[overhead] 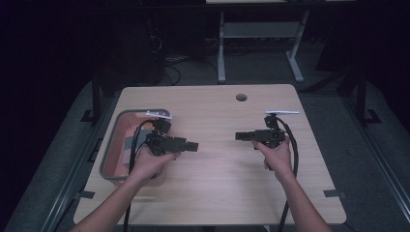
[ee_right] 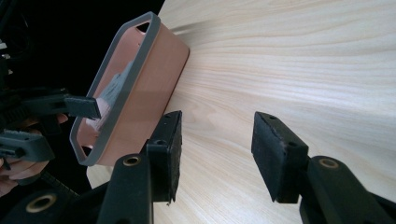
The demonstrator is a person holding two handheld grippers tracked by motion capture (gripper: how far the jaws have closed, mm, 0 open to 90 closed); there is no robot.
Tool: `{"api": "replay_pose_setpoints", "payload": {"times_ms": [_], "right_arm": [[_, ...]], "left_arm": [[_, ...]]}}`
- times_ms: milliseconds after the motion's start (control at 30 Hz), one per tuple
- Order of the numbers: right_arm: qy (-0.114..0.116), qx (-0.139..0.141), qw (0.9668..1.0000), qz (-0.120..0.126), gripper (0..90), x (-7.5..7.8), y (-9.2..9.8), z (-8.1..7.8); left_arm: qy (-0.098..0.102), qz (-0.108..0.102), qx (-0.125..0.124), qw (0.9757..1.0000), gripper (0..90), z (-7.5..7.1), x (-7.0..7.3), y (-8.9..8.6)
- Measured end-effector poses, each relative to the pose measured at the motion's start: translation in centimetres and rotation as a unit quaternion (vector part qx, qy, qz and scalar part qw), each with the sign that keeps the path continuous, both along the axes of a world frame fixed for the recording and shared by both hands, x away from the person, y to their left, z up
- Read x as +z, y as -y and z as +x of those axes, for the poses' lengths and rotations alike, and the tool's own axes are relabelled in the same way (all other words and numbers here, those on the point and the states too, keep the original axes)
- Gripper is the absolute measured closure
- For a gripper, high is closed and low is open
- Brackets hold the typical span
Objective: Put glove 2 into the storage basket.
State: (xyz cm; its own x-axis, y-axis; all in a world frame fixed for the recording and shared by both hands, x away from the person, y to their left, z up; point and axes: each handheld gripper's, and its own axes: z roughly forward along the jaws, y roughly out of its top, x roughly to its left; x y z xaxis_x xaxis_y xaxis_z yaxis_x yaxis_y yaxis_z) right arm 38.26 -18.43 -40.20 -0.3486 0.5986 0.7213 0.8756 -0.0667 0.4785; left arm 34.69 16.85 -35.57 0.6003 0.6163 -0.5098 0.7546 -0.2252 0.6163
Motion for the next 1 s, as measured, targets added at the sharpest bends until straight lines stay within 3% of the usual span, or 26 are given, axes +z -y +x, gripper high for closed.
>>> {"api": "replay_pose_setpoints", "payload": {"times_ms": [367, 833, 1000], "right_arm": [[-0.005, -0.009, 0.9999, -0.005, 52.5, -0.6, 1.5, -0.4], [-0.014, -0.023, 0.9996, -0.011, 52.3, -1.6, 3.6, -1.2], [-0.022, -0.03, 0.9993, -0.004, 51.8, -2.4, 4.3, -1.5]], "left_arm": [[0.002, -0.006, -0.014, 0.9999, 27.1, -0.3, -0.4, 1.7], [-0.007, -0.015, -0.029, 0.9994, 26.7, -0.9, -2.1, 4.3], [-0.011, -0.014, -0.037, 0.9992, 26.6, -1.1, -2.6, 5.0]]}}
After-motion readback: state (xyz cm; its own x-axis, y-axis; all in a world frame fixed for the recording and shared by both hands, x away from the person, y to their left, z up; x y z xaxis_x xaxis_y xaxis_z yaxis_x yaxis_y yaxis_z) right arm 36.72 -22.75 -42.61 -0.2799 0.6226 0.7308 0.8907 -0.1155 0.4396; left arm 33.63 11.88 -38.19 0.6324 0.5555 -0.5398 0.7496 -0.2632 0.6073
